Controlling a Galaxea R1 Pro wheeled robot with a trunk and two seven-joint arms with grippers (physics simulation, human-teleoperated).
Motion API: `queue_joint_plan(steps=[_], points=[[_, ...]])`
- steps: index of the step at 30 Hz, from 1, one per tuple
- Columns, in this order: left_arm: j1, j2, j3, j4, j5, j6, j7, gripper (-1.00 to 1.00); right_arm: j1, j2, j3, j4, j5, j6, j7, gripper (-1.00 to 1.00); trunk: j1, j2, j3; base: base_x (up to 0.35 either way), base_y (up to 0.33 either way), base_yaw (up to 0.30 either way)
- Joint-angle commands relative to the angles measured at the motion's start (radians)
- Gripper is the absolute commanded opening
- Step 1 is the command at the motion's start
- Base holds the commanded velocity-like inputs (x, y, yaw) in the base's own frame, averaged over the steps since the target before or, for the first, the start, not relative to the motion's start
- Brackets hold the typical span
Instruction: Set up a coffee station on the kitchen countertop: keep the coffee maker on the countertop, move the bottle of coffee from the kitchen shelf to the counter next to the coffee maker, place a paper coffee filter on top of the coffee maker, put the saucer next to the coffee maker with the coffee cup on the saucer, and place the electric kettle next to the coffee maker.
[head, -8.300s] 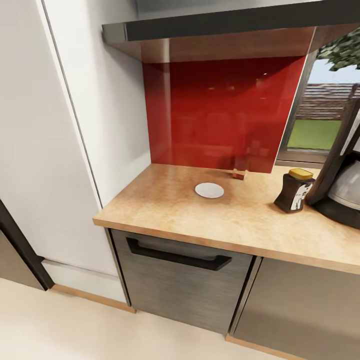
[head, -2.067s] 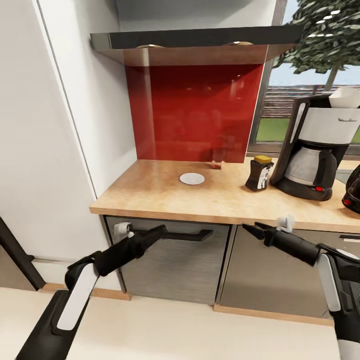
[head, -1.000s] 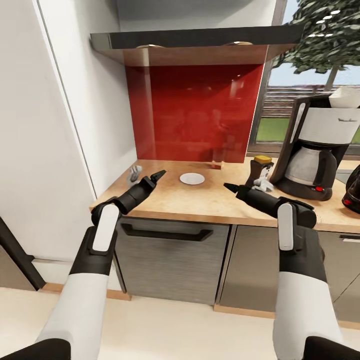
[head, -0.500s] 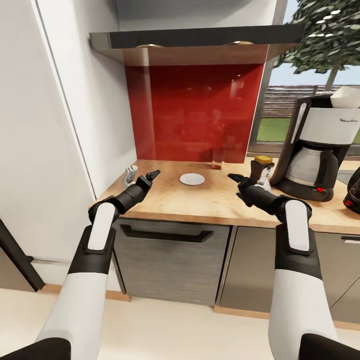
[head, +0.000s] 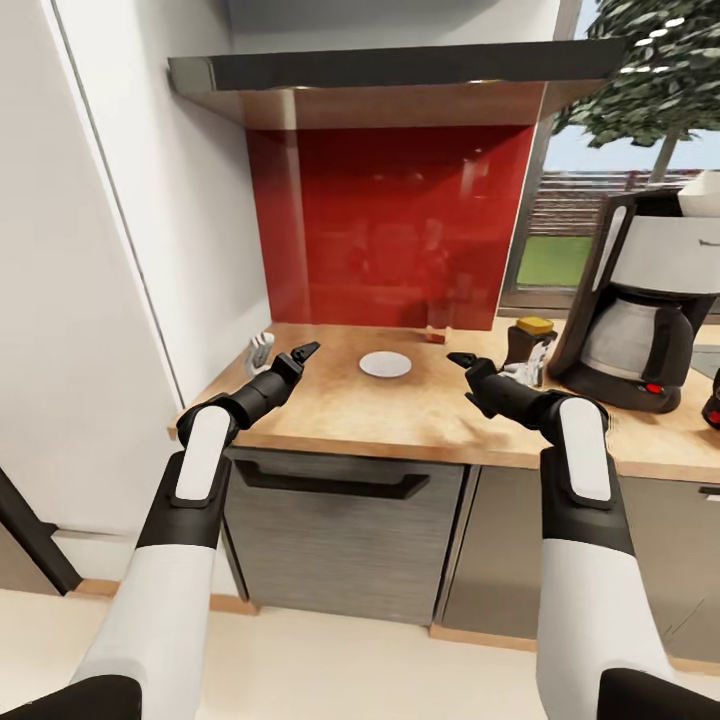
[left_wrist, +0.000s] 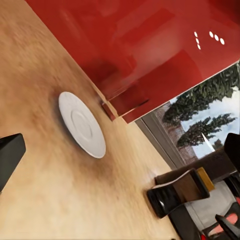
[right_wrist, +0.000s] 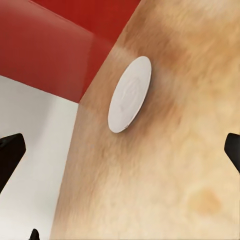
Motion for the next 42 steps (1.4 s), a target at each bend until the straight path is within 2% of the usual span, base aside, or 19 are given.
queue_joint_plan(steps=[1, 5, 8, 21, 31, 40, 42], points=[[-0.001, -0.001, 0.003, -0.001, 0.010, 0.007, 0.007, 1.00, -0.001, 0.002, 0.003, 0.004, -0.011, 0.003, -0.010, 1.00, 0.000, -0.001, -0.001, 0.098, 0.000, 0.000], [-0.001, -0.001, 0.004, 0.004, 0.010, 0.008, 0.007, 1.00, -0.001, 0.008, 0.040, 0.026, -0.012, -0.011, -0.011, 1.00, 0.000, -0.001, -0.001, 0.071, 0.000, 0.000], [-0.001, -0.001, 0.004, 0.009, 0.011, 0.008, 0.007, 1.00, -0.001, 0.010, 0.054, 0.033, -0.012, -0.035, -0.011, 1.00, 0.000, -0.001, -0.001, 0.197, 0.000, 0.000], [-0.001, -0.001, 0.001, 0.032, 0.012, 0.008, 0.007, 1.00, -0.001, 0.012, 0.071, 0.055, -0.013, -0.049, -0.011, 1.00, 0.000, -0.001, -0.001, 0.126, -0.036, 0.000], [-0.001, -0.001, -0.002, 0.036, 0.012, 0.008, 0.007, 1.00, -0.001, 0.013, 0.079, 0.056, -0.014, -0.050, -0.011, 1.00, 0.000, -0.001, -0.001, 0.015, -0.112, 0.000], [-0.003, -0.001, -0.005, 0.038, 0.013, 0.008, 0.009, 1.00, -0.002, 0.015, 0.084, 0.057, -0.068, -0.051, -0.011, 1.00, 0.000, -0.001, -0.001, -0.001, -0.028, 0.000], [-0.016, -0.001, -0.006, 0.055, 0.014, 0.008, 0.012, 1.00, -0.005, 0.015, 0.100, 0.059, -0.077, -0.051, -0.011, 1.00, 0.000, -0.001, -0.001, 0.000, -0.005, 0.000]])
